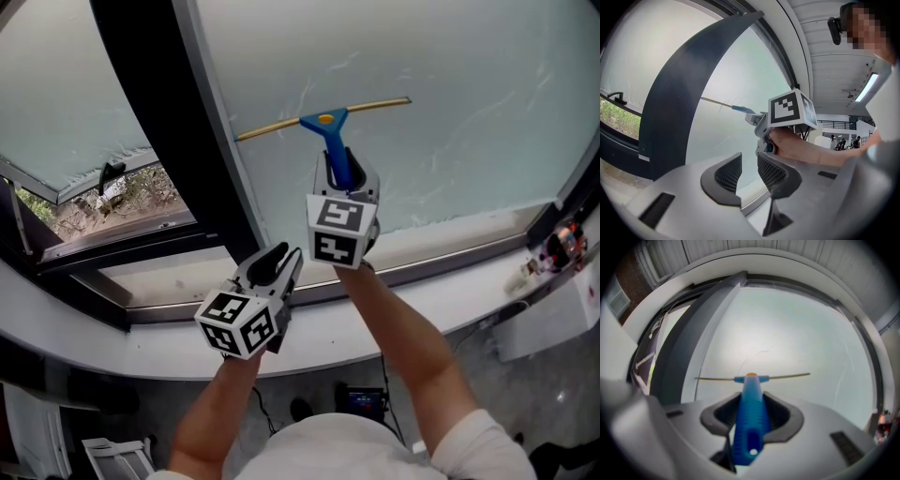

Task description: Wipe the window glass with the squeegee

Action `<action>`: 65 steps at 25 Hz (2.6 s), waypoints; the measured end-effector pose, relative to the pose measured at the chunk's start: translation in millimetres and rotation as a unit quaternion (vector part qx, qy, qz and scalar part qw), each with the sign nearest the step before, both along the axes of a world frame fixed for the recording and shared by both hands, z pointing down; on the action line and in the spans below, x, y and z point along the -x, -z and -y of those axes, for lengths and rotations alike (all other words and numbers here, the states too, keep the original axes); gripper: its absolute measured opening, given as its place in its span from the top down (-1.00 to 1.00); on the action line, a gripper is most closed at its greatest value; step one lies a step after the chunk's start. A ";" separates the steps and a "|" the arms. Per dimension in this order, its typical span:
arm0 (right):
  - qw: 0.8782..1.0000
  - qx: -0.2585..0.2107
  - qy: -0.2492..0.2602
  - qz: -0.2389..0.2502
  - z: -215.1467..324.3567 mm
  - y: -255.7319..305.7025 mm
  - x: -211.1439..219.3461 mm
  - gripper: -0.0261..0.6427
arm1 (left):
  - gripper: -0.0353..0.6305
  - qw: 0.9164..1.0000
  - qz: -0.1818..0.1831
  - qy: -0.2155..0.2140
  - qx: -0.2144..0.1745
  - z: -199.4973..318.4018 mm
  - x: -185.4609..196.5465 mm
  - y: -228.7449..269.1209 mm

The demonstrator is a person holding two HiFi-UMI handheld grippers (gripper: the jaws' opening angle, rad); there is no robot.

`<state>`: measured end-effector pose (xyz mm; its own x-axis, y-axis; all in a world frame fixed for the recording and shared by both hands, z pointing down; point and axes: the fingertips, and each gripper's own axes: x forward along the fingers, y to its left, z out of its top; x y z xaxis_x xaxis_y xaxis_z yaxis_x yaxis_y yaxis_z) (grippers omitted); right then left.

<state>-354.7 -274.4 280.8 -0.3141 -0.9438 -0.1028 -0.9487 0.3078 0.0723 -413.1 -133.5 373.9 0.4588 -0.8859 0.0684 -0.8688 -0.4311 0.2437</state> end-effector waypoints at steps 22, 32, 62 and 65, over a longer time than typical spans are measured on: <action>0.997 0.070 0.007 0.011 5.6 -67.0 1.0 0.46 | 0.51 0.999 -0.008 -0.002 0.034 -2.2 5.8 -33.4; 0.995 0.095 0.007 0.000 7.5 -94.9 -0.2 0.46 | 0.51 0.999 -0.013 -0.001 0.048 -2.7 9.2 -48.5; 0.987 0.160 0.012 -0.029 3.6 -175.6 -1.5 0.46 | 0.51 0.996 -0.024 0.001 0.086 -2.8 3.9 -88.7; 0.986 0.165 0.013 -0.031 4.1 -184.2 -1.5 0.46 | 0.51 0.996 -0.024 0.001 0.090 -1.8 3.2 -93.8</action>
